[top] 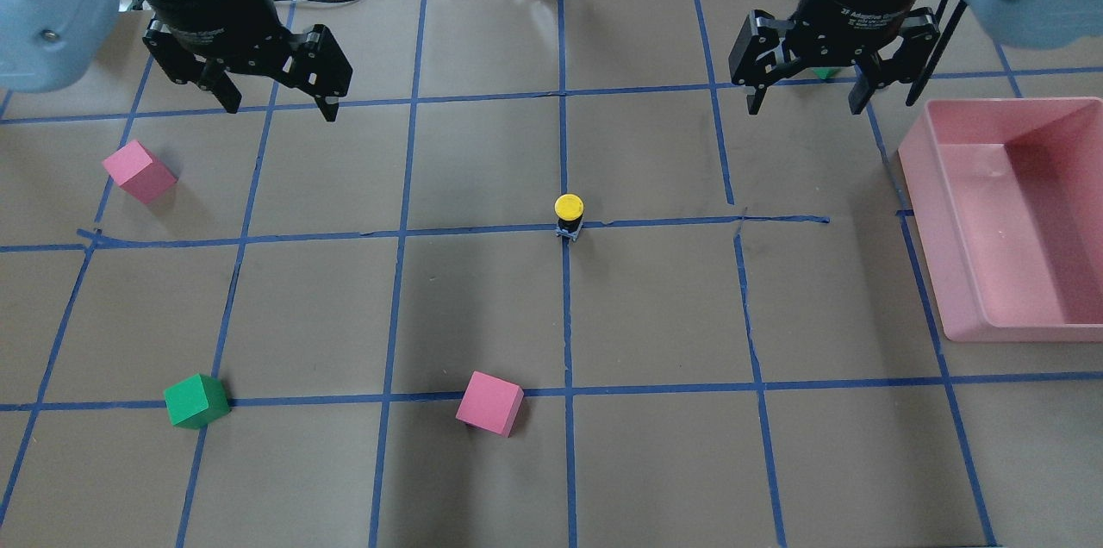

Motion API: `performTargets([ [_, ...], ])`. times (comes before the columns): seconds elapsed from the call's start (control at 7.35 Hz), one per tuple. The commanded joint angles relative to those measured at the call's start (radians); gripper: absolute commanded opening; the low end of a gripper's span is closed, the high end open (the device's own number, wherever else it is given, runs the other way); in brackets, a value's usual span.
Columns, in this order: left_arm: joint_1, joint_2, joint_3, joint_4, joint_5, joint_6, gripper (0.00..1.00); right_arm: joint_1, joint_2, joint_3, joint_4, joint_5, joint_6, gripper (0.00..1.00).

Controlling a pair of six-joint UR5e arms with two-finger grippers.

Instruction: Align button upright

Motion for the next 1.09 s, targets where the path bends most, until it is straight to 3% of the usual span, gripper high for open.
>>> performTargets([
  [0.0,0.010,-0.002,-0.009,0.007,0.004,0.024,1.00,-0.002,0.000,0.000,0.000,-0.001,-0.006,1.00],
  [0.95,0.010,-0.013,-0.004,0.076,-0.062,-0.023,1.00,-0.002,-0.006,0.000,0.000,-0.010,-0.013,1.00],
])
